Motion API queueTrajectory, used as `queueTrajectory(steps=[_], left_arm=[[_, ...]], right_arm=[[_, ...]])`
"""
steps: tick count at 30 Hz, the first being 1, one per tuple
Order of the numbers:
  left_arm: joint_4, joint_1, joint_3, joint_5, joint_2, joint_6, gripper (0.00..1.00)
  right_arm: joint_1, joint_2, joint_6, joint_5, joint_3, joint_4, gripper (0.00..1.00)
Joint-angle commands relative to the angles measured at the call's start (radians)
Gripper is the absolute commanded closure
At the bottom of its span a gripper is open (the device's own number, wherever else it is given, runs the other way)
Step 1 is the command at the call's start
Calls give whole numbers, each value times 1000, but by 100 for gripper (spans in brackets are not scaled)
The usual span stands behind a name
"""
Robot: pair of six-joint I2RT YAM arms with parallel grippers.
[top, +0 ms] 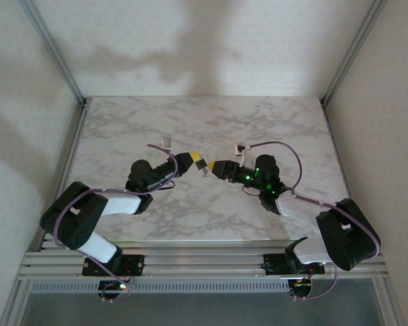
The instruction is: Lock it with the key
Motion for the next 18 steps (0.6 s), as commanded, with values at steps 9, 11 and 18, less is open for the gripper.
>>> queueTrajectory(steps=[9,11,18], left_arm=[[184,22,15,44,59,-67,100],[201,25,11,44,75,-72,100],[349,49,0,65,172,-168,100]], right_arm=[[-2,123,38,-97,14,197,46],[-1,141,48,-113,19,216,49],[-2,148,46,-123,21,219,50]])
